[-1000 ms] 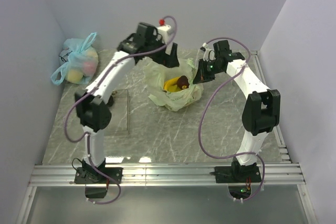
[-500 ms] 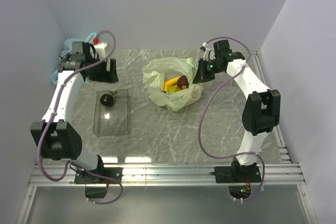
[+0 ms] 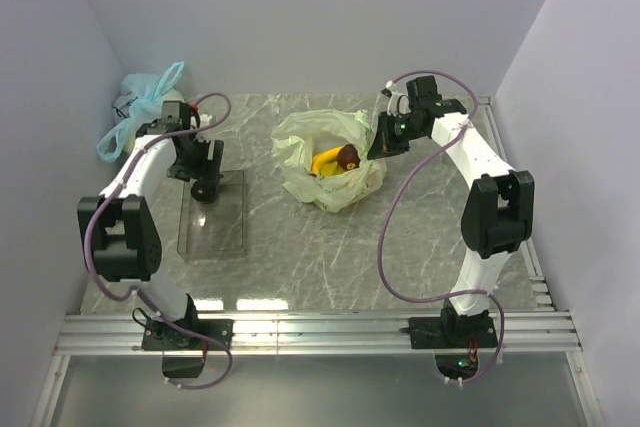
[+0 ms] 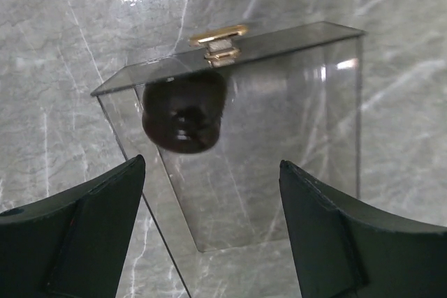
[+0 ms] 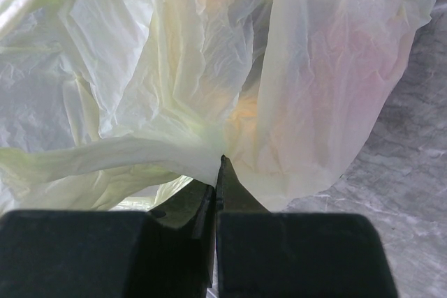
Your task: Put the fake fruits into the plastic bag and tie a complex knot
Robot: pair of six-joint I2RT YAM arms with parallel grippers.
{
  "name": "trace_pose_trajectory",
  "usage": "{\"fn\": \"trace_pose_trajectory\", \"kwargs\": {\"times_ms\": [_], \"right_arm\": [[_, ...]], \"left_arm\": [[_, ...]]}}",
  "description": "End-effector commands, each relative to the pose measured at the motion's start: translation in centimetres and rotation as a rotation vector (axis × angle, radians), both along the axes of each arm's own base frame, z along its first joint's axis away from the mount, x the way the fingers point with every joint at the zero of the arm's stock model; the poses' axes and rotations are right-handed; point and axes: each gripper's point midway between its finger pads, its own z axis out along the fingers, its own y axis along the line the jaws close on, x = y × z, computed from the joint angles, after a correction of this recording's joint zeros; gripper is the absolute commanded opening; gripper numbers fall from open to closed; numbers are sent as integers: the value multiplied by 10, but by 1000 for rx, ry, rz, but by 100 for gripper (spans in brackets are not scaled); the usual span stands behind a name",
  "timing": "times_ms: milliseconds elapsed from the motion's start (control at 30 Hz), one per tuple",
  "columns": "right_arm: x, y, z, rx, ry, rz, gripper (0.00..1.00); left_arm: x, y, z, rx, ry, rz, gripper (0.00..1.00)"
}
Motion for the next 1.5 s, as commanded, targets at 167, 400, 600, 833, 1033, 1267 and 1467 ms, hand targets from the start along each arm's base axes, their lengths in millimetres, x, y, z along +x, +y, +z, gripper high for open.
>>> {"fn": "trace_pose_trajectory", "kwargs": {"times_ms": [167,400,600,833,1033,1267,1467], "right_arm": [[8,1,14,-5,-63,4,0],[6,0,15,-15,-71,9,0],[5,-2,15,-21,-74,6,0],[6,-3,16,-24,-74,7,0],[2,-1,26,-4,-91,7,0],[-3,4,28,17,-85,21,0],[-6,5,40,31,-111,33,0]], "left_arm": [[11,1,-35,62,43,36,83],[14,-6,-74,54,124,48,83],[24,-8,-89,47,136,54,81],[26,-23,-55,-30,98,10,64],[59,-88,118,-313,-301,-206,58],[77,-204,238,-558,-594,-453,59],[63,-294,202,-570,-496,-609,59]]}}
